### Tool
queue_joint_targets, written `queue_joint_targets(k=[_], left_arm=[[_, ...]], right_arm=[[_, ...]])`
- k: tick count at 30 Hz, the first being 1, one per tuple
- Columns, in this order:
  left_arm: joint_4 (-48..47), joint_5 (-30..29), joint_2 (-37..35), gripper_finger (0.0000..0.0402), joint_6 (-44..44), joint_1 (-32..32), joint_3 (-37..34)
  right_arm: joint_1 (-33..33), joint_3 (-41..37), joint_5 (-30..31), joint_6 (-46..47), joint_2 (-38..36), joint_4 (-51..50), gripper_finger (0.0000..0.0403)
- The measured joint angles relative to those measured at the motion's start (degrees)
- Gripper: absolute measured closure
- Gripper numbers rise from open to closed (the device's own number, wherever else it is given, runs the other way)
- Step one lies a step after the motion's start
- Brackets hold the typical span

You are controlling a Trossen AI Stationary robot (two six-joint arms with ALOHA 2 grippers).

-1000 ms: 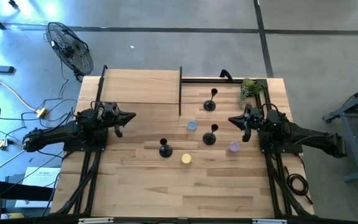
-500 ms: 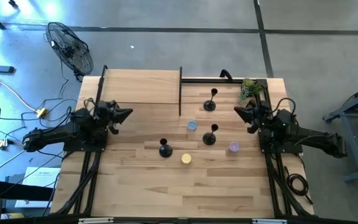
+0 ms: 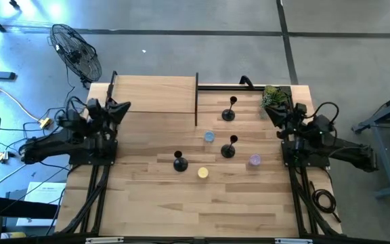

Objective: Pick & Place candle stick holders
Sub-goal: Put the top black candle holder on the shelf

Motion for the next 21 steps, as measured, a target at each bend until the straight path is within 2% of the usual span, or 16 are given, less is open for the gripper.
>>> queue_joint_targets(k=[4, 11, 17, 21], left_arm=[[-0.99, 3.87, 5.48, 0.0317, 3.26, 0.0, 7.06], [-11.24, 4.0, 16.61, 0.0223, 9.4, 0.0, 20.24], [-20.92, 3.98, 25.2, 0.0177, 11.41, 0.0, 30.71], [-25.43, 3.95, 28.94, 0.0169, 13.2, 0.0, 36.26]], right_arm=[[0.0, 2.59, 1.51, -1.4, 0.04, -2.41, 0.0266], [0.02, 6.43, 1.79, -7.2, 1.11, -4.41, 0.0178], [0.02, 12.4, 1.26, -15.12, 6.14, -7.94, 0.0158], [0.02, 19.55, 3.17, -18.72, 11.87, -18.36, 0.0157]])
